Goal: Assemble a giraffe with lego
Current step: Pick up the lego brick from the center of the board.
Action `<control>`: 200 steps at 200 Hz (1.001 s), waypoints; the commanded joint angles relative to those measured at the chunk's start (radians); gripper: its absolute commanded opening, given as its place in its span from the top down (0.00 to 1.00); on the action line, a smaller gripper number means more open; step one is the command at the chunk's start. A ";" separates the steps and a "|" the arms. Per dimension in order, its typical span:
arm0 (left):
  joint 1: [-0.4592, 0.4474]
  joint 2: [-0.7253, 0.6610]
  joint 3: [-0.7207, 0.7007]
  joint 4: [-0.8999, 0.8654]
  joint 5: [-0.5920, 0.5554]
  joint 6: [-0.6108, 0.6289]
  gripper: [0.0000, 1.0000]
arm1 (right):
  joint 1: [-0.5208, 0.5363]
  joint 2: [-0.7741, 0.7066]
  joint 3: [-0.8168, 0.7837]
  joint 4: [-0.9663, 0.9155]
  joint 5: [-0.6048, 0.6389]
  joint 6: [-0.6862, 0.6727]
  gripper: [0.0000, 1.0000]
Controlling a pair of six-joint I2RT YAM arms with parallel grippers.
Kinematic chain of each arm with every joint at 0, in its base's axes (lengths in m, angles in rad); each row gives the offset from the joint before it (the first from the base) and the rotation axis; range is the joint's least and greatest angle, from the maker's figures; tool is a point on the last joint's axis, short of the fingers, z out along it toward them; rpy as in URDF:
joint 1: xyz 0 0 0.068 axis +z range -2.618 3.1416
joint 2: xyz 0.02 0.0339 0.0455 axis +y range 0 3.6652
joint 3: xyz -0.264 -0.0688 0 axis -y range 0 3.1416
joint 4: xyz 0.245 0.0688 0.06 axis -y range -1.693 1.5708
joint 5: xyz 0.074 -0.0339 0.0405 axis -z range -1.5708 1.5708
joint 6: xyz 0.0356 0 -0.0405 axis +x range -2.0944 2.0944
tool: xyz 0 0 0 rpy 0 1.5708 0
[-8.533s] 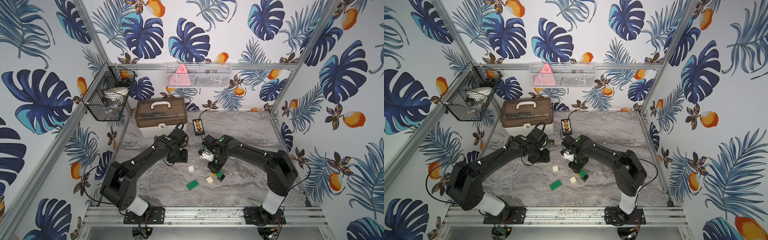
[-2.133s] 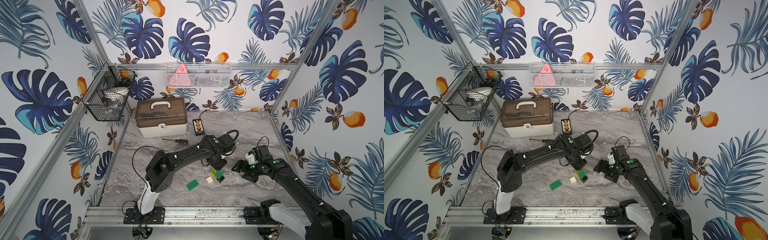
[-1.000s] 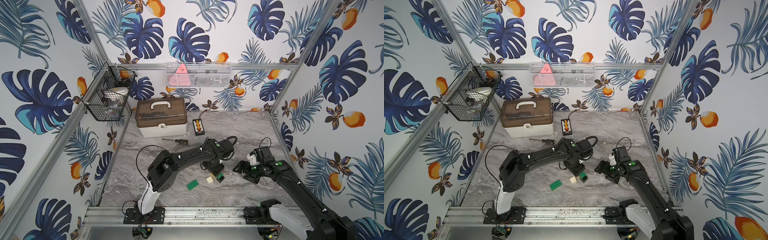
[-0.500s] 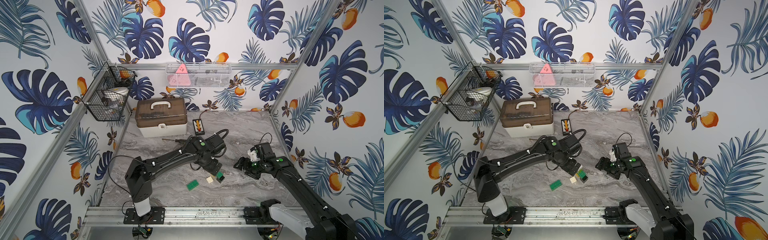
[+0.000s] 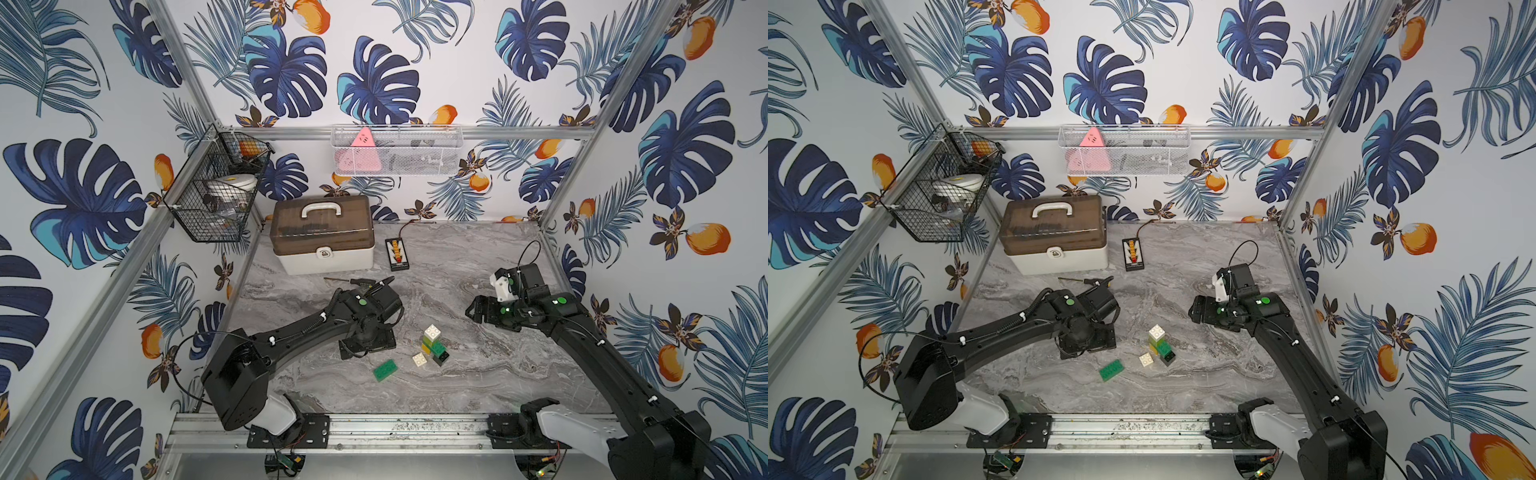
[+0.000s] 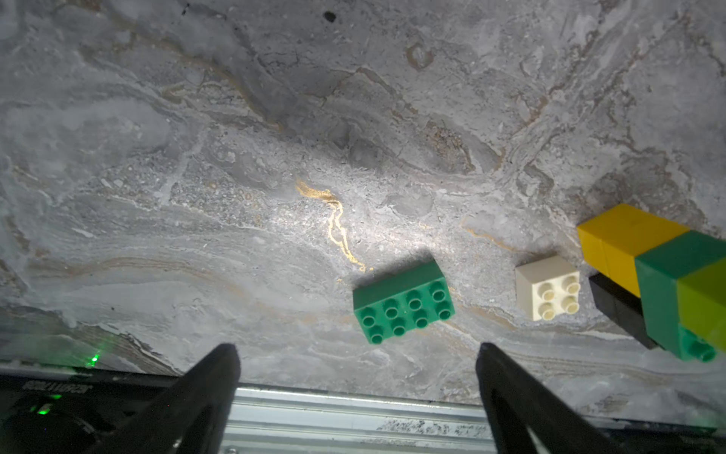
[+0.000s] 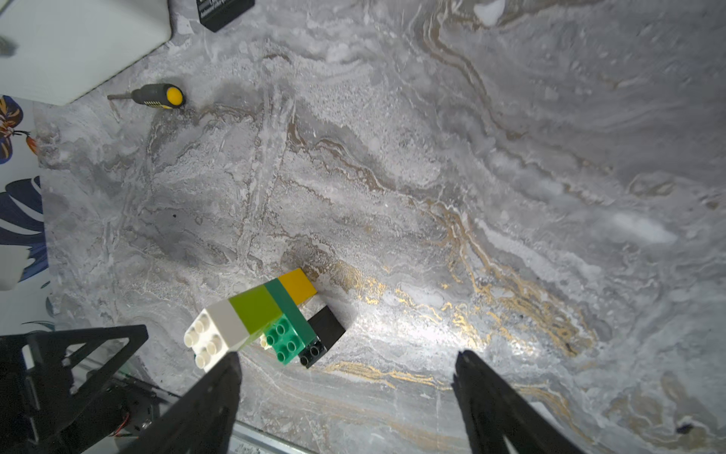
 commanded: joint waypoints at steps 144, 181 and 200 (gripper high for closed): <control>-0.118 0.177 -0.072 0.194 0.033 -0.327 0.01 | 0.064 0.097 0.096 -0.013 -0.007 -0.112 0.11; -0.118 0.215 -0.053 0.197 0.054 -0.291 0.07 | 0.064 0.103 0.093 -0.010 -0.001 -0.111 0.11; -0.119 0.218 -0.068 0.208 0.070 -0.283 0.13 | 0.065 0.103 0.096 -0.012 0.004 -0.114 0.11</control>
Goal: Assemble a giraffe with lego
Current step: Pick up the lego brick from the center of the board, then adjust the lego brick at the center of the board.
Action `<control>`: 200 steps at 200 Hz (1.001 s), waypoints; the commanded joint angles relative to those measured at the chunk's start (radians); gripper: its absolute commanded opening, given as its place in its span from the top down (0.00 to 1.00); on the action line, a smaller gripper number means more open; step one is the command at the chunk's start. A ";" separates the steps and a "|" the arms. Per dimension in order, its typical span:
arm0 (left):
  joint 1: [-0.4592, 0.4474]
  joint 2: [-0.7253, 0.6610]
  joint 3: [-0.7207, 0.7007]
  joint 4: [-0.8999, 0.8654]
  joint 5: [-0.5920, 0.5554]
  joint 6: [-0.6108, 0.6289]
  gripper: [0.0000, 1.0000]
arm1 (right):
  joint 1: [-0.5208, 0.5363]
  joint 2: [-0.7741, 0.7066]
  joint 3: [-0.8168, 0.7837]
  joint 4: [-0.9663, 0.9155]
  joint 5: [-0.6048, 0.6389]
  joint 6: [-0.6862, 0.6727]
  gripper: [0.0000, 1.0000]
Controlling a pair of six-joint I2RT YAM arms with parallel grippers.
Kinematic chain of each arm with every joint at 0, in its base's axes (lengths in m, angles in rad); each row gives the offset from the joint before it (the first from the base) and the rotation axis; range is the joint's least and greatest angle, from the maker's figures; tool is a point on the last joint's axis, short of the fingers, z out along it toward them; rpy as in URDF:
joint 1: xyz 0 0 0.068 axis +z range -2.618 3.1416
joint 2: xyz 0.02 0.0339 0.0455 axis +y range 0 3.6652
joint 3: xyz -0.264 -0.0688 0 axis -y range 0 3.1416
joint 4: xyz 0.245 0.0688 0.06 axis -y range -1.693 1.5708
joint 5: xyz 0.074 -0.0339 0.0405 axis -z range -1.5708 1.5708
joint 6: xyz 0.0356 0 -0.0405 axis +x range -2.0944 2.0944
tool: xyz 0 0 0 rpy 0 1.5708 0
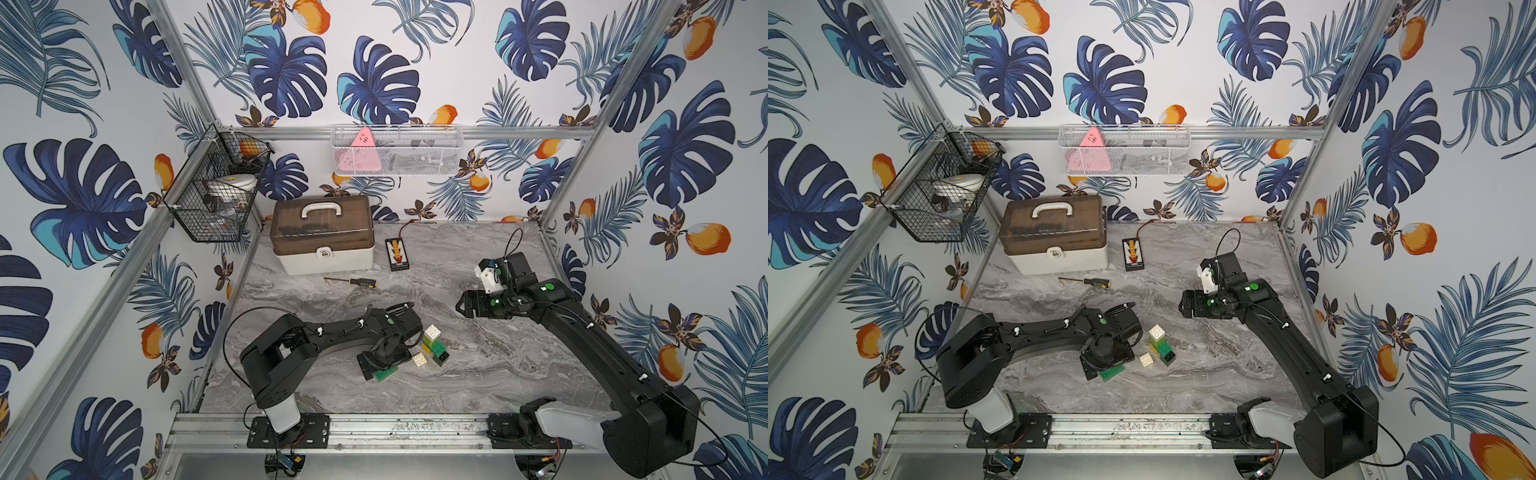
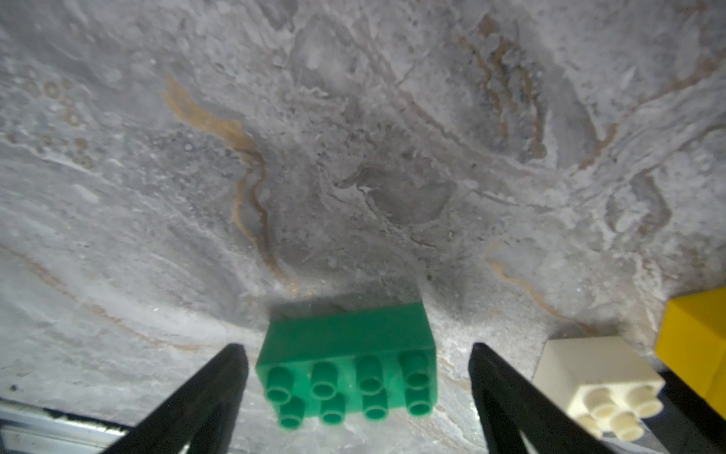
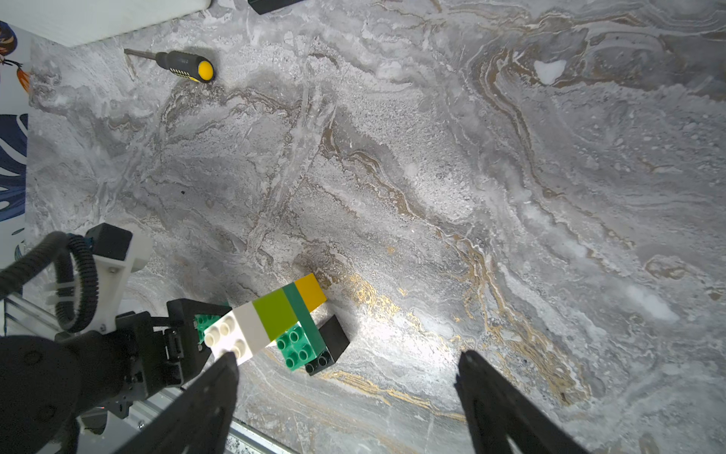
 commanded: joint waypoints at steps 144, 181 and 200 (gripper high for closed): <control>0.017 0.041 0.117 -0.099 -0.032 0.242 0.44 | -0.001 0.005 0.015 -0.010 0.050 -0.035 0.11; 0.027 0.081 0.401 -0.316 -0.156 0.514 0.44 | -0.011 -0.010 0.025 -0.059 0.034 -0.005 0.11; 0.048 0.085 0.542 -0.400 -0.188 0.628 0.44 | -0.011 -0.041 0.012 -0.082 0.029 0.016 0.11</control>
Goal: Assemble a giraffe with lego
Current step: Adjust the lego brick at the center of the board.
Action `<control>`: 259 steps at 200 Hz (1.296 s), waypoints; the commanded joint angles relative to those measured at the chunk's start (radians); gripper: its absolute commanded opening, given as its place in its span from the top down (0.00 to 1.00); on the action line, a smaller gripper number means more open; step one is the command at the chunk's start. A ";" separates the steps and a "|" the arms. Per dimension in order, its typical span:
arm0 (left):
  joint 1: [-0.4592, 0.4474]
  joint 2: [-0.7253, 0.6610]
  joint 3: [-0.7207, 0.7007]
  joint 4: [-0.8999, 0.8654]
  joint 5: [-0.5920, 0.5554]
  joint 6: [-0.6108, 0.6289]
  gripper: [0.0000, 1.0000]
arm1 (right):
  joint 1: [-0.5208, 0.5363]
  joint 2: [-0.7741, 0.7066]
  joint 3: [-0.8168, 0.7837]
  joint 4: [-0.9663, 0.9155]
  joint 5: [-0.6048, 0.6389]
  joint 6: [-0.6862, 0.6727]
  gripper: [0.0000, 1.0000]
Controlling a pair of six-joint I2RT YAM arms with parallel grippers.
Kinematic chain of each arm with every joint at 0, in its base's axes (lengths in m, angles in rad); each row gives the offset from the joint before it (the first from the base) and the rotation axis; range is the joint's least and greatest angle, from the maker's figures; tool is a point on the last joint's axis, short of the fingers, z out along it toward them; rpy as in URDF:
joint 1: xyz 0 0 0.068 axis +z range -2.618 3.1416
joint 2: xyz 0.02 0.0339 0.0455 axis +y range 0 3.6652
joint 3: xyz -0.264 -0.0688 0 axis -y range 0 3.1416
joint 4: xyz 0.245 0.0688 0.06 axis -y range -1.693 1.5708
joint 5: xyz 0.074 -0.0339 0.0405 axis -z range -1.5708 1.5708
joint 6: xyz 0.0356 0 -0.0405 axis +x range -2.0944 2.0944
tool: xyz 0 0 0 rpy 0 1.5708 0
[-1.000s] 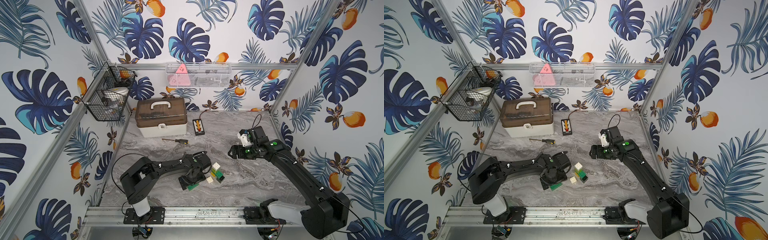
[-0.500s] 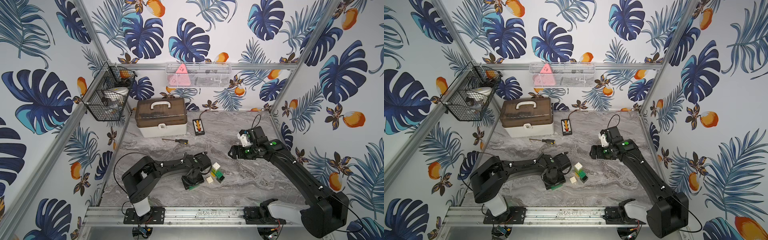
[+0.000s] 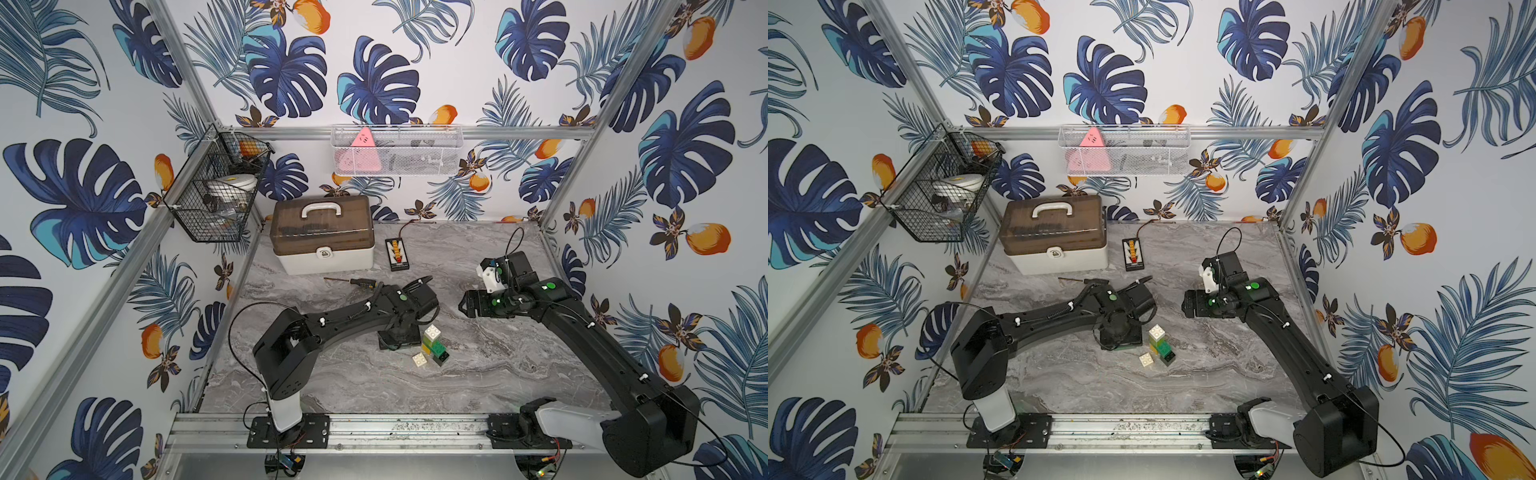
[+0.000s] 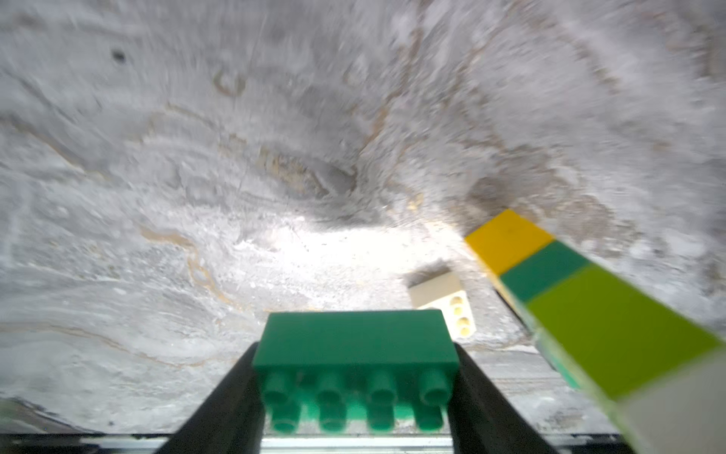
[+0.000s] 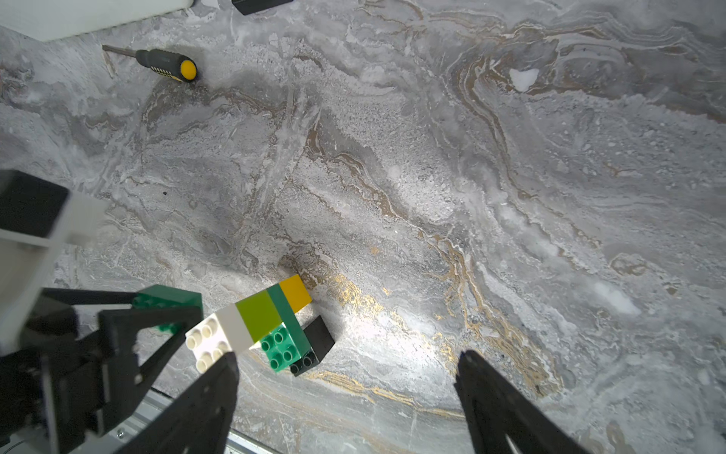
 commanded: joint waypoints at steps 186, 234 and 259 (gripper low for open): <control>0.103 0.101 0.500 -0.210 0.099 0.747 0.43 | 0.204 0.005 -0.294 0.010 -0.038 0.362 0.12; 0.110 0.080 0.486 -0.217 0.116 0.748 0.43 | 0.264 0.069 -0.336 0.108 -0.040 0.397 0.12; 0.110 0.076 0.495 -0.226 0.121 0.745 0.43 | 0.274 0.118 -0.341 0.152 -0.031 0.396 0.12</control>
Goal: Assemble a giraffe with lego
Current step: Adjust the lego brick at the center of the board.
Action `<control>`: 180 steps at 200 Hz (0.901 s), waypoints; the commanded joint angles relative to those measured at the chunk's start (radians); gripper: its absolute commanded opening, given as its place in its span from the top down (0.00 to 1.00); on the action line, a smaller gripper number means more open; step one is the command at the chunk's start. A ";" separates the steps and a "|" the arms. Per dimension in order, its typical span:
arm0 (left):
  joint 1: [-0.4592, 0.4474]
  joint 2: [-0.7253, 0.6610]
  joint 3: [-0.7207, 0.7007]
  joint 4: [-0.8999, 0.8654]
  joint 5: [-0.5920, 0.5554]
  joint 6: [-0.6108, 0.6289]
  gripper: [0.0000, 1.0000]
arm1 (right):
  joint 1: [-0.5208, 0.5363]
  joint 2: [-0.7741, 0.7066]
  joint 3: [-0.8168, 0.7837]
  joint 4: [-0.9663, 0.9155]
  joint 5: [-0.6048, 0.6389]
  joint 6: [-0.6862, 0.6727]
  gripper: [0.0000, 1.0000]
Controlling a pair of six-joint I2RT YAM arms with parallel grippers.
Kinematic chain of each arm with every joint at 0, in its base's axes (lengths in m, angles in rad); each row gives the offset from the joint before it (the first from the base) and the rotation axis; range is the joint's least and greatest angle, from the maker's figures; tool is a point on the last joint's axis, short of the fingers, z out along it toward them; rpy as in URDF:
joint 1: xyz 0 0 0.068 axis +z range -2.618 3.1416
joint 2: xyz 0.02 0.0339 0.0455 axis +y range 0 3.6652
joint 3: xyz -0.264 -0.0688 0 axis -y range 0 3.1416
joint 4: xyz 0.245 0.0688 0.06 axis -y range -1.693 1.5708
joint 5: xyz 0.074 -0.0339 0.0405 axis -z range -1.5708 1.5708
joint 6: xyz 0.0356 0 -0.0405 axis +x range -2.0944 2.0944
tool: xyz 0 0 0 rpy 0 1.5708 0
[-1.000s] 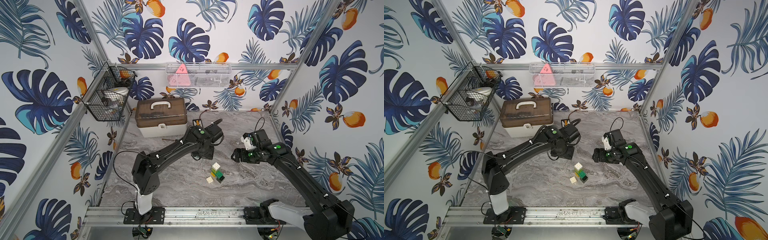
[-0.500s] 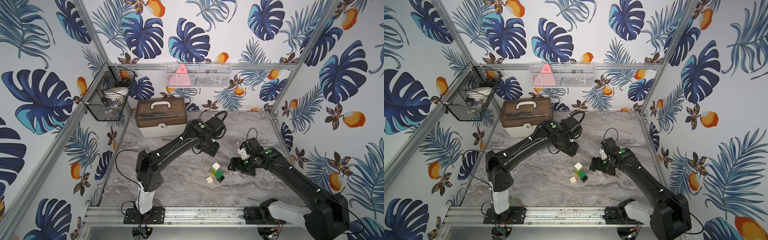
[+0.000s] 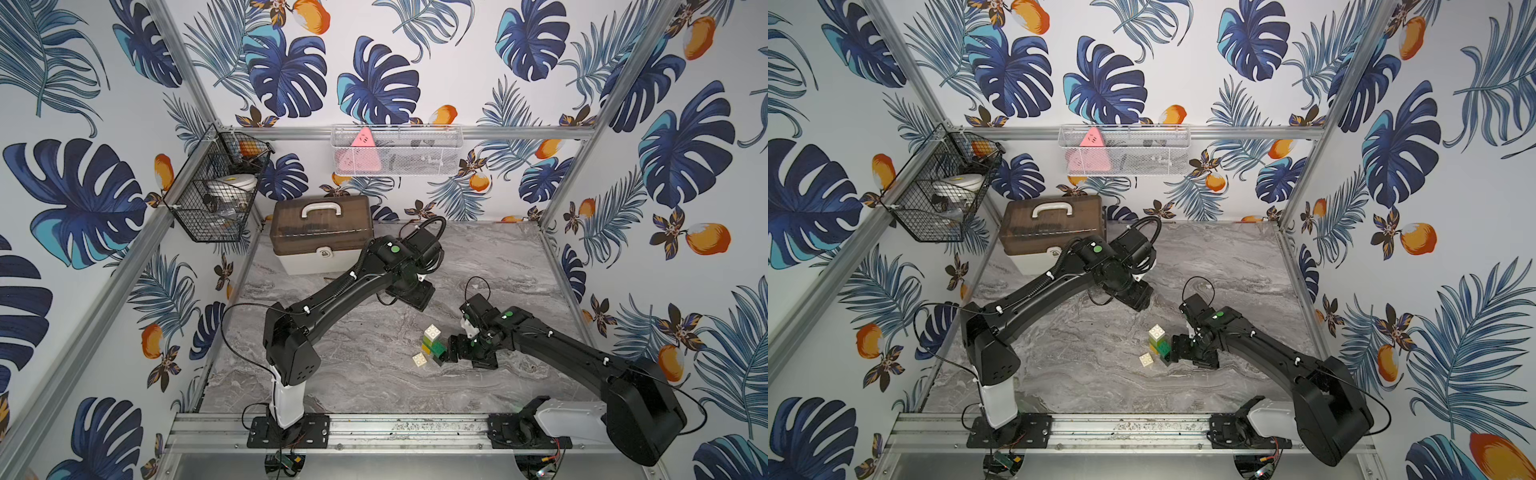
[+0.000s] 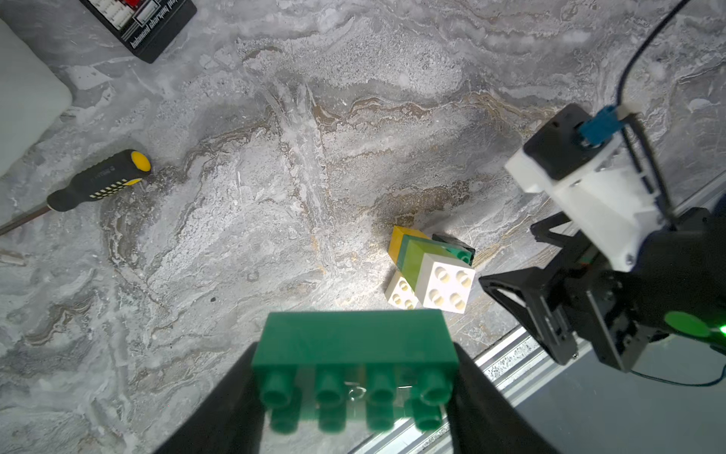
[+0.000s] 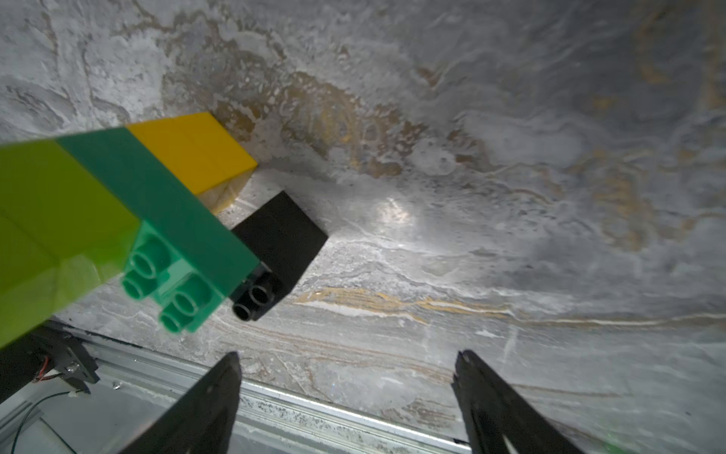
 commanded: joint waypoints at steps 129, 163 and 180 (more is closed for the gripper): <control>-0.001 -0.025 0.013 -0.035 0.026 -0.004 0.43 | -0.068 0.065 -0.029 0.111 0.038 -0.027 0.12; -0.012 -0.017 0.001 -0.040 0.034 0.013 0.43 | -0.101 0.061 -0.028 0.113 0.034 -0.041 0.12; -0.031 -0.003 0.008 -0.053 0.017 0.033 0.42 | -0.107 0.060 -0.023 0.112 0.035 -0.047 0.12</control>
